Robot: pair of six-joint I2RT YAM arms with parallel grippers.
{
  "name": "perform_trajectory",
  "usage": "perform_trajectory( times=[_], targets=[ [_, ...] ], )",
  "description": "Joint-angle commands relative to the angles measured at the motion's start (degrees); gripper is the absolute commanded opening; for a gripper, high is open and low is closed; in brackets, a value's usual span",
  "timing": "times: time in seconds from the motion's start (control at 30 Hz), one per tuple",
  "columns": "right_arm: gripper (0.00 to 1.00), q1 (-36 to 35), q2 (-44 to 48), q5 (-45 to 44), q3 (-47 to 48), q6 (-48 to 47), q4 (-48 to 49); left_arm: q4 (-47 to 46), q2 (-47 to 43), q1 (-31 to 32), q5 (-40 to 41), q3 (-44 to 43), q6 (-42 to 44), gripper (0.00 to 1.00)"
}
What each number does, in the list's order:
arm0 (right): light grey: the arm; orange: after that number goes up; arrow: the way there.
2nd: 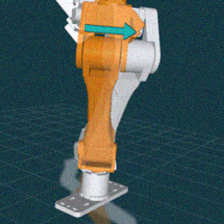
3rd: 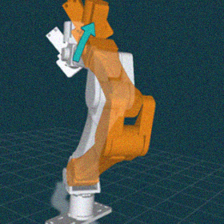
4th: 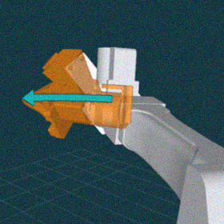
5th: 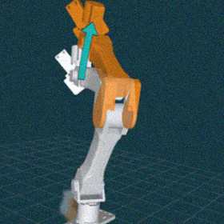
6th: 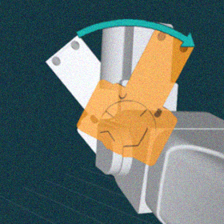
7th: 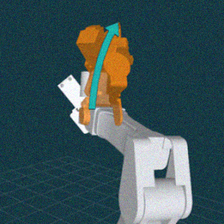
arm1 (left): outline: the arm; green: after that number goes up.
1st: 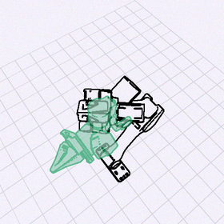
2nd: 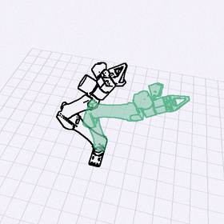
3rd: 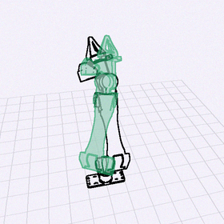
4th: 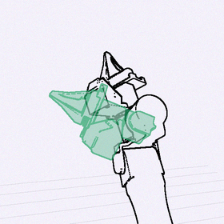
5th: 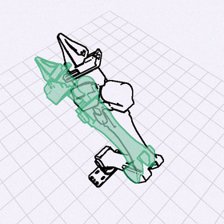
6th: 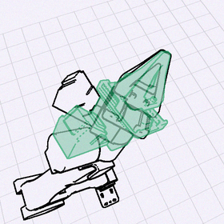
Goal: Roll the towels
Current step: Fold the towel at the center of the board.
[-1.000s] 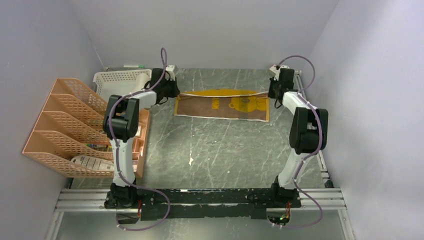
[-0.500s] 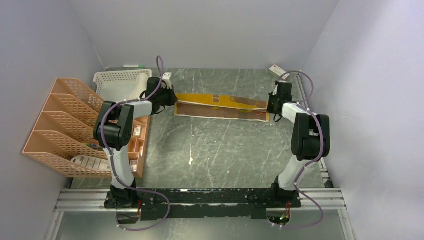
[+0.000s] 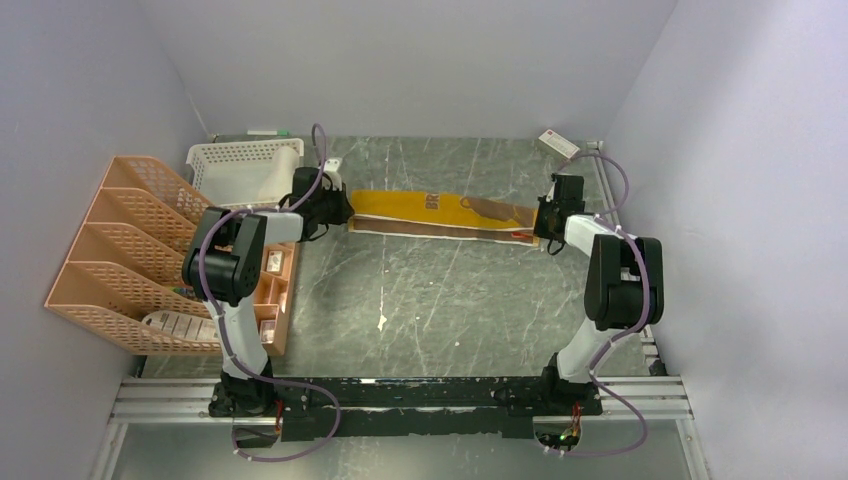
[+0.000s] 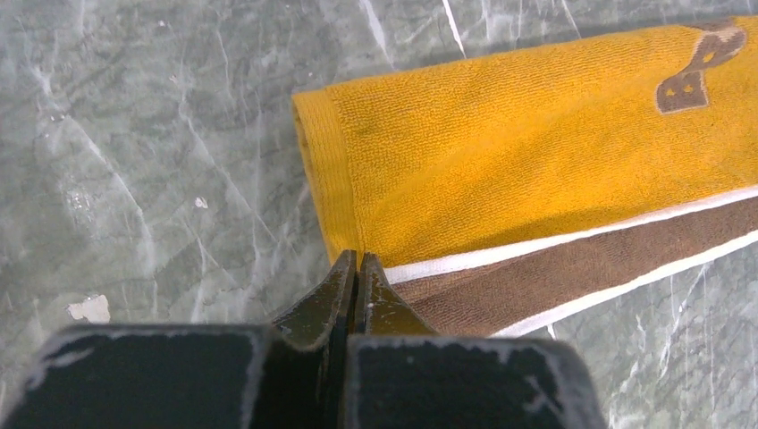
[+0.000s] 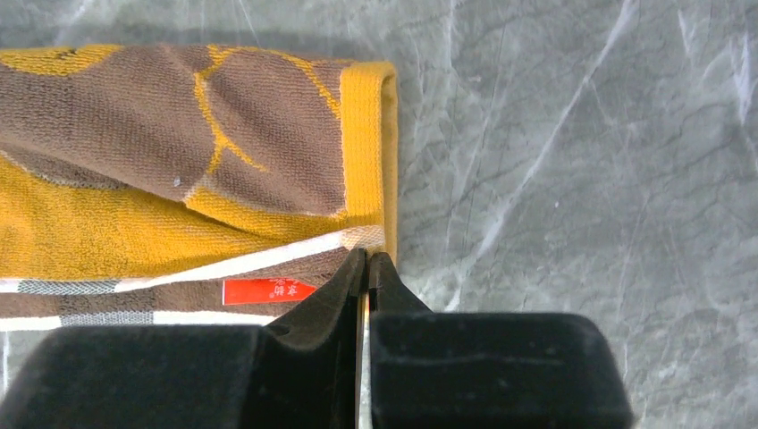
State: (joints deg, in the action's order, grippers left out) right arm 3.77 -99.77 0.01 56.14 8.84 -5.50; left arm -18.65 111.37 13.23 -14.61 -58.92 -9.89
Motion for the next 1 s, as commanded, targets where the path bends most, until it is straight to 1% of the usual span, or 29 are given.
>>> perform_trajectory(
  times=[0.0,0.23,0.57,0.7,0.73,0.8,0.83,0.9,0.97],
  targets=[
    [0.00,0.0,2.3,-1.1,-1.8,0.9,-0.9,-2.7,-2.4,0.3,0.5,0.9,-0.3,0.07],
    [0.00,-0.2,4.4,-1.7,-2.3,1.5,-1.3,-2.7,-3.7,0.3,0.4,1.1,-0.4,0.07],
    [0.00,-0.2,1.6,-4.1,-3.0,2.8,-2.5,-3.1,-4.9,0.5,-1.2,4.1,-1.1,0.07],
    [0.00,-0.2,0.2,-2.8,-2.6,2.4,-3.3,-1.8,-5.2,0.7,-0.4,4.4,-0.9,0.07],
    [0.04,-0.1,0.1,-2.2,-2.3,2.3,-3.6,-1.3,-5.2,0.7,0.0,4.3,-0.9,0.08],
    [0.16,-0.2,0.6,-1.4,-2.2,2.1,-3.9,0.1,-5.4,0.7,0.7,3.7,-0.6,0.16],
    [0.24,-0.2,1.2,-1.3,-2.2,2.0,-3.9,0.7,-5.6,0.7,0.9,3.5,-0.5,0.20],
    [0.47,-0.1,3.4,-0.5,-2.6,2.1,-3.6,2.0,-6.5,0.7,1.1,3.1,-0.4,0.27],
    [0.68,0.0,7.0,1.9,-3.8,2.5,-1.2,3.6,-8.0,0.7,0.5,2.6,-0.7,0.35]
  ],
)
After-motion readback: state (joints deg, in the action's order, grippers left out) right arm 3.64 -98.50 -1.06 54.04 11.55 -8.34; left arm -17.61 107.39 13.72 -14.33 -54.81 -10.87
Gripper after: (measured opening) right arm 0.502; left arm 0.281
